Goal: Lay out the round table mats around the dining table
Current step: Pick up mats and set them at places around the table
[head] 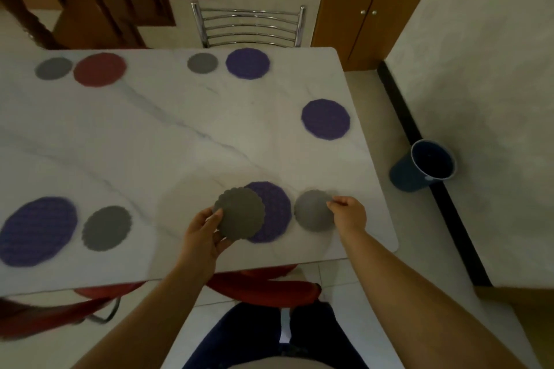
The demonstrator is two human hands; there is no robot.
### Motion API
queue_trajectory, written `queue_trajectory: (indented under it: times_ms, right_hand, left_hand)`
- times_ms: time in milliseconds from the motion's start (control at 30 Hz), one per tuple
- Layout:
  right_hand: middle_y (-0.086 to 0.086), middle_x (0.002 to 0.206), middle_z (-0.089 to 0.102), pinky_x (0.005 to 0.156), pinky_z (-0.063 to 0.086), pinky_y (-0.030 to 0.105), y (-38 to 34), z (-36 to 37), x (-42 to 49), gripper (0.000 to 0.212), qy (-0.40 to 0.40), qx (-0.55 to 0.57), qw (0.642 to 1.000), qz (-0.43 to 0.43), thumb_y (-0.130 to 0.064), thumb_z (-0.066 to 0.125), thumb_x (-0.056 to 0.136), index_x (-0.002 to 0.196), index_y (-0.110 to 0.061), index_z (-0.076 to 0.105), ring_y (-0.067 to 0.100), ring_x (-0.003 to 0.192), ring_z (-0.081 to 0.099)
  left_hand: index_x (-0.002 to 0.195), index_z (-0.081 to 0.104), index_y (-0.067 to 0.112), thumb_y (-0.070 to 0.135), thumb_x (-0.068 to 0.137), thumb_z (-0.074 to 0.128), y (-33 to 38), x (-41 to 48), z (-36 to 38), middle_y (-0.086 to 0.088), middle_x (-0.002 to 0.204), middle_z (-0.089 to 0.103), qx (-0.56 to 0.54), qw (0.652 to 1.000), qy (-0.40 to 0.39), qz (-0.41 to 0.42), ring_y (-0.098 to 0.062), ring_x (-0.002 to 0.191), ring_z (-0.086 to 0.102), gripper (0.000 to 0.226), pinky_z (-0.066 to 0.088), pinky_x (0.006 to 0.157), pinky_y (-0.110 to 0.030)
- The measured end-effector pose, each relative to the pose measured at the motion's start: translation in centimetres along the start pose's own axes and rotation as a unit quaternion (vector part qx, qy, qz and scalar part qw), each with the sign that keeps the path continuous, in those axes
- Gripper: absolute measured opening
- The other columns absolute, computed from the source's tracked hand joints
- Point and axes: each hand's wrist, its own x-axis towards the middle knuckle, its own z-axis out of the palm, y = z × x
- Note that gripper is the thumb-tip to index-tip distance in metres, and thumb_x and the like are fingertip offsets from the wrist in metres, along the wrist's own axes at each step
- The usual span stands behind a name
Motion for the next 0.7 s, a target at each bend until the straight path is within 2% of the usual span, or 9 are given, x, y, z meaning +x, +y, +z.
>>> queue_trajectory:
  times_ms: [233, 333, 433, 500, 633, 700]
  right_hand:
    - [0.011, 0.123, 0.062, 0.096, 0.047, 0.036, 0.3, -0.7, 0.4, 0.034, 0.002, -0.042, 0.999, -0.008, -0.012, 0.058, 0.086, 0.120, -0.008, 0.060, 0.029, 0.111, 0.058]
    - [0.005, 0.122, 0.062, 0.094, 0.047, 0.034, 0.0, -1.2, -0.2, 0.034, 0.052, 0.033, 0.998, -0.021, -0.008, 0.052, 0.086, 0.119, -0.012, 0.060, 0.024, 0.109, 0.058]
    - [0.006, 0.113, 0.064, 0.090, 0.052, 0.041, -0.8, -1.6, -0.5, 0.025, 0.069, 0.096, 0.991, -0.059, -0.009, 0.052, 0.087, 0.110, -0.014, 0.061, 0.025, 0.099, 0.061]
    - [0.005, 0.107, 0.064, 0.087, 0.054, 0.041, -1.6, -1.7, -0.5, 0.021, 0.025, 0.122, 0.989, -0.074, -0.013, 0.053, 0.089, 0.109, -0.015, 0.061, 0.025, 0.095, 0.062]
    - [0.000, 0.103, 0.066, 0.073, 0.053, 0.021, -3.6, -2.0, -0.3, 0.017, -0.187, 0.137, 0.969, -0.084, -0.025, 0.055, 0.092, 0.108, -0.022, 0.062, 0.014, 0.089, 0.064]
    - [-0.004, 0.099, 0.069, 0.071, 0.053, 0.017, -4.2, -2.1, 0.1, 0.014, -0.261, 0.126, 0.951, -0.111, -0.031, 0.054, 0.092, 0.101, -0.028, 0.065, 0.010, 0.088, 0.066]
  left_hand:
    - [0.092, 0.060, 0.016, 0.018, 0.094, 0.055, -1.0, -0.1, 0.4, -0.007, 0.097, 0.068, -0.011, 1.000, 0.012, -0.013, -0.022, 0.077, 0.071, 0.006, 0.060, 0.056, -0.031]
    - [0.091, 0.060, 0.015, 0.017, 0.095, 0.054, -1.2, -0.3, 0.7, -0.007, 0.097, 0.067, -0.011, 1.000, 0.000, -0.013, -0.022, 0.077, 0.071, 0.007, 0.059, 0.056, -0.030]
    - [0.089, 0.059, 0.016, 0.017, 0.094, 0.054, -1.6, -0.2, 1.5, -0.007, 0.096, 0.066, -0.013, 1.000, -0.007, -0.015, -0.023, 0.078, 0.070, 0.007, 0.059, 0.055, -0.030]
    - [0.087, 0.059, 0.016, 0.016, 0.095, 0.054, -1.8, 0.0, 2.8, -0.007, 0.095, 0.065, -0.012, 1.000, -0.012, -0.014, -0.025, 0.080, 0.068, 0.009, 0.059, 0.053, -0.030]
    - [0.089, 0.060, 0.015, 0.018, 0.095, 0.053, -2.3, 0.2, 6.3, -0.008, 0.097, 0.065, -0.009, 1.000, -0.024, 0.008, -0.024, 0.083, 0.067, 0.010, 0.059, 0.052, -0.028]
    - [0.095, 0.062, 0.015, 0.019, 0.095, 0.053, -2.6, 0.3, 8.5, -0.009, 0.101, 0.066, -0.013, 1.000, -0.020, 0.018, -0.025, 0.087, 0.067, 0.009, 0.060, 0.056, -0.029]
